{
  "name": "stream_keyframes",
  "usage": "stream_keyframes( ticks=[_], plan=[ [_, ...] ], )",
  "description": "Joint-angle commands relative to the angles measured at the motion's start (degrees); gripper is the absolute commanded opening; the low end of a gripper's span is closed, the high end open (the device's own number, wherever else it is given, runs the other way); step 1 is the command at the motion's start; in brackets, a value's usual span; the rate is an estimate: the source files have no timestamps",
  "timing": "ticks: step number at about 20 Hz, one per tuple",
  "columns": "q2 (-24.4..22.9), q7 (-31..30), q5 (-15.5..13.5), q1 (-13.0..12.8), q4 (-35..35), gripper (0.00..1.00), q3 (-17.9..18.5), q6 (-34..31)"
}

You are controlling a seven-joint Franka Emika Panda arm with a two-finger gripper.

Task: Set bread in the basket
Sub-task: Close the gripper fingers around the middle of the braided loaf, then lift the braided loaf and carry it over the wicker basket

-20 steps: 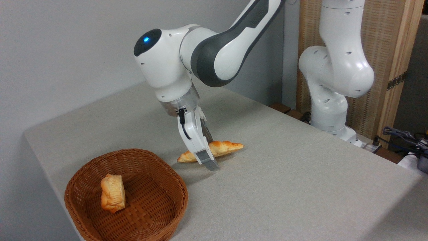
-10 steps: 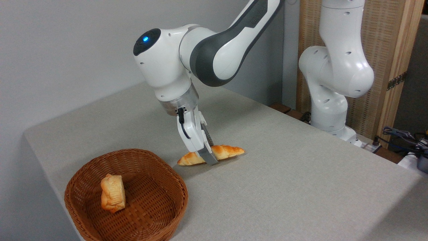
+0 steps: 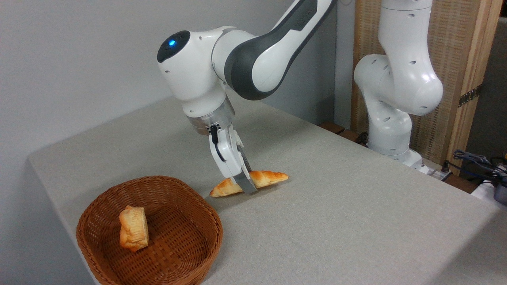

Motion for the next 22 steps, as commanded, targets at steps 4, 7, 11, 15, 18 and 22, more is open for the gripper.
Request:
stream_keyframes(
  ticks=[4,7,11,15,18,22],
  plan=[
    [-1.1,-1.1,0.0,-0.5,0.4,0.44,0.7,-0.8],
    [-1.4,-1.2,0.0,-0.5,0.4,0.44,0.9,-0.9],
    [-1.9,-1.1,0.0,0.1,3.7,0.44,1.2,-3.0],
    [-2.0,-1.2,0.1,0.5,6.3,0.44,2.2,-4.7],
    [-1.8,-1.2,-0.7,0.5,10.5,0.45,3.5,-4.6],
    [-1.3,-1.5,-1.5,0.5,14.0,0.45,5.3,-1.9]
  ],
)
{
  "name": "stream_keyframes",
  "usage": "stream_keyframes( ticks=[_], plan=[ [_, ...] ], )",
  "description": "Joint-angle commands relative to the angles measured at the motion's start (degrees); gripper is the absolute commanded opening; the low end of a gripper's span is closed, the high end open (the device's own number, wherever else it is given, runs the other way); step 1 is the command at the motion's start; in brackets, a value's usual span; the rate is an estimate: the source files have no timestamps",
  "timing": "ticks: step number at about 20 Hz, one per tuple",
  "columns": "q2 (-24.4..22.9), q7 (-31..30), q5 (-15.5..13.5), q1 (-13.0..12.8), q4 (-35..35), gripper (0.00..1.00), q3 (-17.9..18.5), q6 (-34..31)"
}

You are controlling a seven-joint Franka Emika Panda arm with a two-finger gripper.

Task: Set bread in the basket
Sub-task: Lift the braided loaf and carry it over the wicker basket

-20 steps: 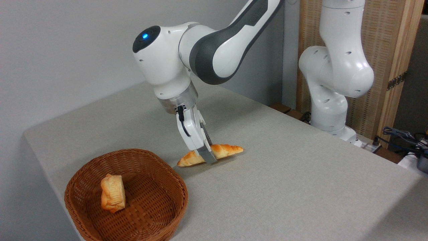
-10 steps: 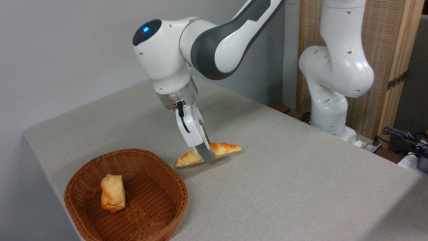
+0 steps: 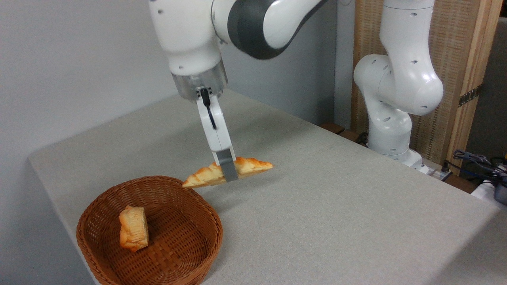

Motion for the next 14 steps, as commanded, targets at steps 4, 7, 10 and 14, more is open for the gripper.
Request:
stream_keyframes(
  ticks=[4,7,10,14],
  plan=[
    [1.3,-5.7,-1.1,-0.3,3.0,0.45,1.3,8.8],
    [2.2,-9.1,-1.0,-0.3,3.0,0.51,1.3,15.2],
    [2.9,-9.2,-1.1,-0.2,3.0,0.55,1.3,19.3],
    [3.5,-9.8,-1.9,-0.2,3.0,0.59,1.3,22.3]
  ],
)
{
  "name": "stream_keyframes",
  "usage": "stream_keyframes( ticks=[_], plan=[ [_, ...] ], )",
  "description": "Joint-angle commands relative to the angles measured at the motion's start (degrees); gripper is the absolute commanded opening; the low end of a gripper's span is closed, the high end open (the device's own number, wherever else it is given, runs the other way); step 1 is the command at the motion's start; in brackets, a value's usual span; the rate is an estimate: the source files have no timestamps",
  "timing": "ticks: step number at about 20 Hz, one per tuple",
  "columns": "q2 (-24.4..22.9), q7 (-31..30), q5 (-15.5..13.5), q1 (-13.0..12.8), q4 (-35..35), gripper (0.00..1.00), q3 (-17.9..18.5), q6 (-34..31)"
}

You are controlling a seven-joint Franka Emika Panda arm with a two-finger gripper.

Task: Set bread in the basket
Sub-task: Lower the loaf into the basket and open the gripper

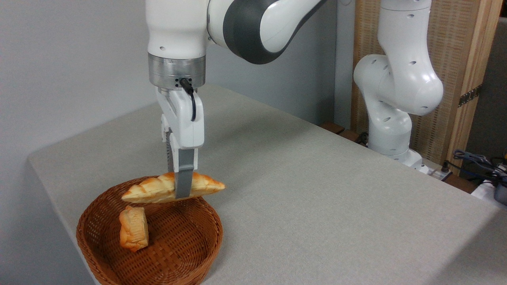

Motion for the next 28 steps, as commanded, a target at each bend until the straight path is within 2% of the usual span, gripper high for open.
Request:
stream_keyframes(
  ticks=[1,2,3,4,15,20,26,28],
  plan=[
    [0.9,-1.5,-2.6,-0.3,0.7,0.68,0.5,3.6],
    [1.2,-1.6,-3.1,-0.3,0.7,0.73,0.5,4.3],
    [1.3,-2.0,-4.2,-0.3,0.7,0.91,0.5,5.0],
    [1.3,-2.7,-4.6,-0.3,0.7,1.0,0.5,5.0],
    [1.3,-2.8,-4.6,-0.3,0.7,1.0,0.5,4.9],
    [0.6,-6.3,-4.5,-0.3,0.7,1.0,1.3,4.3],
    [-0.9,-12.0,-3.6,-0.3,0.7,1.0,2.2,-4.7],
    [-2.3,-12.1,-3.2,-0.3,0.7,1.0,2.8,-8.2]
  ],
)
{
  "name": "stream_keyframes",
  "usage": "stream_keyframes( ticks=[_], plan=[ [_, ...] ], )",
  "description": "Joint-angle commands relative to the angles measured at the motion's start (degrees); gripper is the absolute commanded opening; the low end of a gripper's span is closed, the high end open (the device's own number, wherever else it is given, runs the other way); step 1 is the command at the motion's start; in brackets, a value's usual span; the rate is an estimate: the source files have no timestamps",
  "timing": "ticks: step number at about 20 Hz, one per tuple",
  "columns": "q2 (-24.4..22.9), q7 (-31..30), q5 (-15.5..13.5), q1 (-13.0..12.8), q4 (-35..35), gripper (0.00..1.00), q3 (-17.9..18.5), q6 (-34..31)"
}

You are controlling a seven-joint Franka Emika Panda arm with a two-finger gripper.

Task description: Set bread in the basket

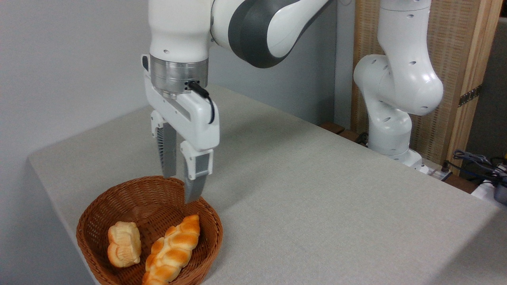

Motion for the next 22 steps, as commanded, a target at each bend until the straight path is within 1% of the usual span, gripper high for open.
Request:
stream_keyframes(
  ticks=[1,2,3,4,5,9,12,13,16,22],
  plan=[
    [-2.1,-1.3,1.0,-0.4,0.3,1.0,1.6,-6.1],
    [-2.3,-1.3,2.7,-0.4,0.3,1.0,1.6,-7.8],
    [-2.5,-1.2,3.6,-0.4,0.4,1.0,1.5,-8.6],
    [-2.9,-1.3,5.3,-0.5,0.3,1.0,1.2,-10.0],
    [-3.0,-1.4,6.4,-0.5,0.3,1.0,1.0,-10.9],
    [-3.3,-1.6,6.4,-0.5,0.4,1.0,1.5,-12.3],
    [-3.6,-1.6,6.3,-0.5,0.4,1.0,1.6,-12.3],
    [-3.5,-1.4,5.9,-0.4,0.5,1.0,1.7,-12.3],
    [-3.5,-1.3,5.7,-0.4,1.9,1.0,1.7,-12.3],
    [-3.4,-1.3,5.8,-0.4,1.9,1.0,1.7,-12.3]
  ],
)
